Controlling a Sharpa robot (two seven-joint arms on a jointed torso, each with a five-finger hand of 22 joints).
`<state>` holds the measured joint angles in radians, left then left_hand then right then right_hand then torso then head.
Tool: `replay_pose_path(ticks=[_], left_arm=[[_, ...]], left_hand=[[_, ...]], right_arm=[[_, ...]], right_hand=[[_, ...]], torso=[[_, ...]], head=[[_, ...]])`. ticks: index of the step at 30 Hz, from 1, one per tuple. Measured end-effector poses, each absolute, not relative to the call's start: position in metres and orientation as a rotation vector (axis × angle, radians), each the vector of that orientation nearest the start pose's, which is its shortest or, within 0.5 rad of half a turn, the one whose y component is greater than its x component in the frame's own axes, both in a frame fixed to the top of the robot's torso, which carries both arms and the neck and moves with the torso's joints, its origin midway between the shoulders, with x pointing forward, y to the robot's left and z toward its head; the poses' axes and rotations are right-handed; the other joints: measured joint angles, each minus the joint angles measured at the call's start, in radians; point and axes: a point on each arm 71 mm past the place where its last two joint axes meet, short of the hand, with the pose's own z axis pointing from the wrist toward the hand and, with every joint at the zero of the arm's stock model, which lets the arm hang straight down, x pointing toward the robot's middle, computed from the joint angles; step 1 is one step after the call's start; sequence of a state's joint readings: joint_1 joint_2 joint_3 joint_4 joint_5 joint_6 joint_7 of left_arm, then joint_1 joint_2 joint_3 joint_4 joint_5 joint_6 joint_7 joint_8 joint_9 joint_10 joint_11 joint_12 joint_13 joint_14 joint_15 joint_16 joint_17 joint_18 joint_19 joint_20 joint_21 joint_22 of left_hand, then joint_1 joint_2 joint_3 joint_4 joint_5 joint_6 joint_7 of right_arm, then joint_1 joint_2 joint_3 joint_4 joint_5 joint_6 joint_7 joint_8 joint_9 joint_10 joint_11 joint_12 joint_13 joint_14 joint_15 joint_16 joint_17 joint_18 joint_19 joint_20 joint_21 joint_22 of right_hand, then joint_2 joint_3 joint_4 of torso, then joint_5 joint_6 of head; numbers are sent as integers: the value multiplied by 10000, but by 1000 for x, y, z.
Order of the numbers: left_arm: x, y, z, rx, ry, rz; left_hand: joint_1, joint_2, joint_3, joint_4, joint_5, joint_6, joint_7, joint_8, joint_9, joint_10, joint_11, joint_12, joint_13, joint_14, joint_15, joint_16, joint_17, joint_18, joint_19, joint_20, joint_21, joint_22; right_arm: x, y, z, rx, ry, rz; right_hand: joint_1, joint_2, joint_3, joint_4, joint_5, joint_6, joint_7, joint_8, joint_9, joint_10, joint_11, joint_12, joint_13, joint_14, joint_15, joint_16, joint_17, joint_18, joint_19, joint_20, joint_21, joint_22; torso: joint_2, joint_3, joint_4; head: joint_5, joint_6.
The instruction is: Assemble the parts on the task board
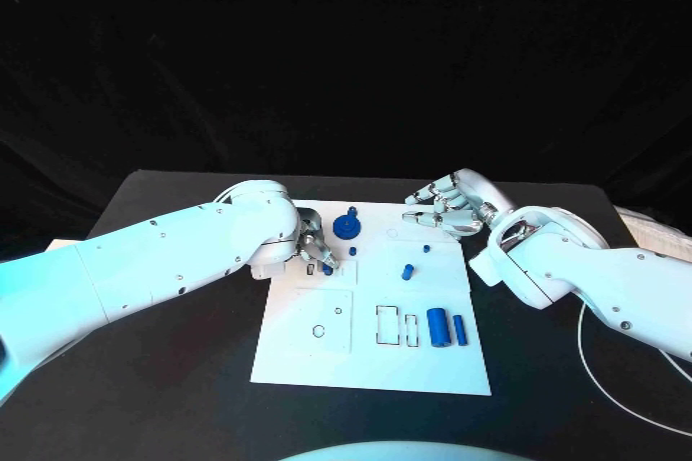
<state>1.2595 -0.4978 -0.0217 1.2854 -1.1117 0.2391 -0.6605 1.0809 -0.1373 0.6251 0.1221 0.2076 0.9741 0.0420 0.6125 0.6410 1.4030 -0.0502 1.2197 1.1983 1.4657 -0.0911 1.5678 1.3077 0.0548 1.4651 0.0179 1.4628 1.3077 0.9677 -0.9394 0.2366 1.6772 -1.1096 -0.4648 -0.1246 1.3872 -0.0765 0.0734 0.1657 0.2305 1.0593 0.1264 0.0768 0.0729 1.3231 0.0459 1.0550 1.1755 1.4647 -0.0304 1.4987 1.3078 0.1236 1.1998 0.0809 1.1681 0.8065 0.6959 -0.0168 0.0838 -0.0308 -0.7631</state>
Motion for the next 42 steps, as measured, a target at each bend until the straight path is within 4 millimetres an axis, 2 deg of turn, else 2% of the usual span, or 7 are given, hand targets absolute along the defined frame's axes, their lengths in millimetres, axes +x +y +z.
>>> replay_pose_path(ticks=[3, 11, 21, 30, 37, 39, 42], left_arm=[[518, 112, -208, -426, 23629, -3015], [518, 112, -211, -358, 23762, -2940], [518, 114, -212, -381, 23799, -2899], [518, 123, -210, -585, 23684, -2905], [517, 127, -200, -820, 23366, -3175], [518, 128, -194, -914, 23221, -3267], [520, 131, -187, -1028, 23030, -3316]], left_hand=[[-132, -2, -130, 20, 0, 21, -9, -50, -17, 52, -22, 0, 39, 0, 0, 0, 0, 0, 0, 0, 1, -1], [-692, -3, -1102, 374, 45, 571, -354, -116, -52, 176, -72, 61, 123, 0, 0, 0, -1, -1, 0, 0, 1, -1], [-998, 54, -2322, 770, 5, 659, -302, -211, -53, 176, -73, 61, 186, 35, -35, 0, -2, 1, -1, 0, 42, -2], [-942, 110, -3239, 1052, -584, 692, -336, -250, -53, 176, -72, 117, 243, -1, -71, 0, -3, 0, -1, 1, 41, -2], [-942, 110, -3936, 1229, -692, 692, -336, -289, -49, 176, -72, 75, 190, -1, -71, 0, -3, 1, -1, 1, 41, -3], [-819, 117, -4155, 1264, -692, 692, -336, -289, -36, 167, -64, -38, 116, -1, -71, 0, -3, 0, -1, 1, -29, -3], [-722, 90, -4401, 1326, -692, 629, -274, -348, -31, 20, 1, -257, -85, -1, -71, 0, -3, 1, -1, 1, -177, -3]], right_arm=[[458, -222, -174, 4137, 15785, 8844], [458, -222, -174, 4139, 15784, 8852], [459, -222, -174, 4147, 15784, 8863], [459, -222, -174, 4168, 15786, 8863], [459, -223, -175, 4194, 15788, 8843], [460, -223, -175, 4204, 15789, 8834], [460, -223, -176, 4219, 15799, 8826]], right_hand=[[0, 0, 0, 0, 0, 0, 0, 0, 0, 0, 0, 0, 0, 0, 0, 0, 0, 0, -2, -2, 0, -7], [0, 0, -29, 29, 0, 0, 0, 0, 0, 0, 0, -34, -44, 0, 0, 0, -1, 0, -37, -37, -41, -67], [-109, 2, -56, 141, 40, 0, 0, 0, 0, 0, 0, -65, -89, 0, 0, 0, -3, 0, -72, -1, -82, -128], [-175, 68, -83, 168, 40, 0, 0, 0, 0, 0, 0, -65, -99, 0, 0, 0, -3, 0, -72, -1, -113, -136], [-174, 67, -56, 194, 40, 0, 0, 0, 0, 0, 0, -104, -123, 0, 0, -55, -4, 0, -73, -2, -118, -164], [-213, 27, -65, 203, 40, 0, 0, 0, 0, -35, -35, -143, -157, 0, 0, -55, -4, 147, -108, -38, -157, -211], [-213, 26, -84, 222, 39, -1, 0, 0, 0, -54, -54, -235, -224, 0, 0, -55, -5, 155, -144, -1, -197, -279]], torso=[[0, 0, 0], [1, 0, 0], [-2, 0, 0], [-7, 0, 4], [-7, -4, 6], [-8, -5, 6], [-7, -5, 2]], head=[[-8, -7], [-18, -26], [-20, -41], [-56, -12], [-58, 28], [-50, 42], [-44, 69]])
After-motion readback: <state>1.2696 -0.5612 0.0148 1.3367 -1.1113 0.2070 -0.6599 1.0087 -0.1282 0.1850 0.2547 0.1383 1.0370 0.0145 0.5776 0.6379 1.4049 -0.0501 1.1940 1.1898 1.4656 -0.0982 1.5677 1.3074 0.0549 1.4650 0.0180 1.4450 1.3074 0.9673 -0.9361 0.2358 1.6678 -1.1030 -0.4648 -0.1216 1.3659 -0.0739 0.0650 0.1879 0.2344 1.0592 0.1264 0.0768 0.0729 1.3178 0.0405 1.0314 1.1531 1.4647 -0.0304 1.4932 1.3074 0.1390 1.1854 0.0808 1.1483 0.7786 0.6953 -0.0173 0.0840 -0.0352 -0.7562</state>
